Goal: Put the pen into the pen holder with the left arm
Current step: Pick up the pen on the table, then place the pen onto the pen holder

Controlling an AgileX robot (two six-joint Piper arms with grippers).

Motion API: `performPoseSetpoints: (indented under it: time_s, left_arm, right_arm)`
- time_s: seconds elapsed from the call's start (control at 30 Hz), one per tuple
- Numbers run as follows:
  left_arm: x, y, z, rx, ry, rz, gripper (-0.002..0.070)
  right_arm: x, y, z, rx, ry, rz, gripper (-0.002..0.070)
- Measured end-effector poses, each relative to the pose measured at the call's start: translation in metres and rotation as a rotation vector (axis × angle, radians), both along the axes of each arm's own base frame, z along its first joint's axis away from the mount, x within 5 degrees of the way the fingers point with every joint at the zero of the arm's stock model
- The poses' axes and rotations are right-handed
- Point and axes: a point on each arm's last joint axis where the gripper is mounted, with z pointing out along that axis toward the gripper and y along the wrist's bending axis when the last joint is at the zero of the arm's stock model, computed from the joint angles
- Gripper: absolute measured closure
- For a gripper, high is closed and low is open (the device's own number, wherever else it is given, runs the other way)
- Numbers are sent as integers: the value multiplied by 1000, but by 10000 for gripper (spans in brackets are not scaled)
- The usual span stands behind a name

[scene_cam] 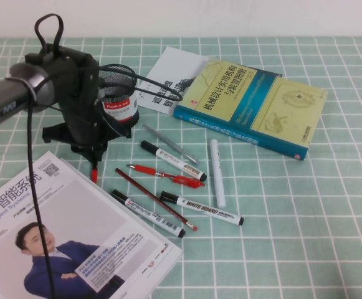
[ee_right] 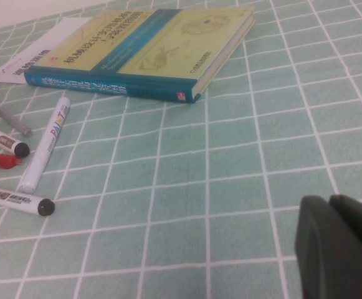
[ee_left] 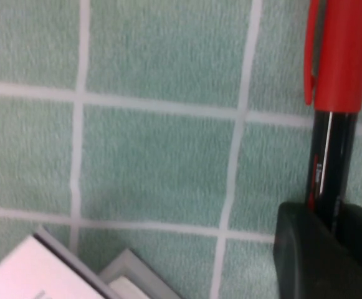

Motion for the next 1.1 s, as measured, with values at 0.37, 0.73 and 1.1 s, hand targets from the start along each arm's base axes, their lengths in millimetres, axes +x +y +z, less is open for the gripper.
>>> performPoseSetpoints:
  time_s: [0.37, 0.73, 1.1]
  left_arm:
    - [-1, 19, 46, 7, -120, 10, 617]
    - [-20, 35, 126, -35, -359, 3, 617]
    - [-65, 15, 140, -244, -743, -172, 617]
  right_arm:
    - [0, 0, 0, 0, 0, 0, 696]
    - [0, 0, 0, 0, 0, 0, 696]
    - [0, 0, 0, 0, 0, 0, 696]
